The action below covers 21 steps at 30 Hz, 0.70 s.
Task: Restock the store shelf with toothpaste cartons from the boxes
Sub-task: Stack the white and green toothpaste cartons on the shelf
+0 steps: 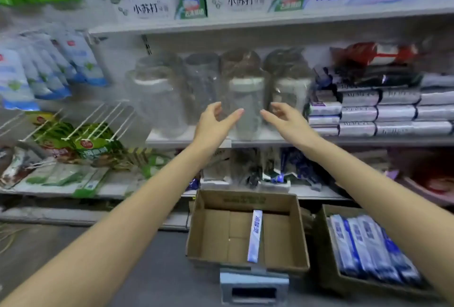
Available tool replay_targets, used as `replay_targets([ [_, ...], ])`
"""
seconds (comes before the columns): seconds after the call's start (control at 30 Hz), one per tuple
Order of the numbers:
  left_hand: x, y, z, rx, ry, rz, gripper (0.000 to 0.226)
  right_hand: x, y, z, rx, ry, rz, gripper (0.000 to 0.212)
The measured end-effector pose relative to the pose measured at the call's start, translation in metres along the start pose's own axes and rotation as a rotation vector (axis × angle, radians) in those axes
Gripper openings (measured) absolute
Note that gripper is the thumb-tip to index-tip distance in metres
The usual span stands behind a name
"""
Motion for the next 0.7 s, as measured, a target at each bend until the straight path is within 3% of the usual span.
replay_targets([
  [0.23,0.041,0.133,-0.106,-0.059,-0.206,-0.313,0.069,0.061,0.000,0.182,-0.125,0.400,0.054,0.057],
  [0.37,0.048,0.190,-0.186,0.000,-0.389,-0.391,0.065,0.088,0.025,0.280,-0.203,0.622,0.051,0.060],
  [0.43,0.055,0.215,-0.234,0.027,-0.529,-0.422,0.051,0.096,0.040,0.328,-0.249,0.725,0.081,0.060],
  [0.5,0.060,0.231,-0.284,0.014,-0.644,-0.422,0.018,0.100,0.055,0.372,-0.293,0.829,0.133,0.058],
  [0.53,0.060,0.238,-0.309,0.015,-0.692,-0.408,0.015,0.101,0.064,0.394,-0.309,0.876,0.151,0.058],
  [0.63,0.052,0.254,-0.377,0.030,-0.826,-0.408,0.041,0.101,0.091,0.454,-0.357,0.995,0.195,0.056],
  [0.7,0.045,0.269,-0.413,0.040,-0.859,-0.460,0.043,0.102,0.108,0.489,-0.404,1.089,0.235,0.055],
])
Point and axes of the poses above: each hand's wrist, its own x-axis away from the middle knuckle, its own y-axis out of the palm, z = x × y, the point moved 7 cm from there along -x, towards the middle knuckle, and after that the axes turned 15 degrees about -x, right-handed, at the moved point
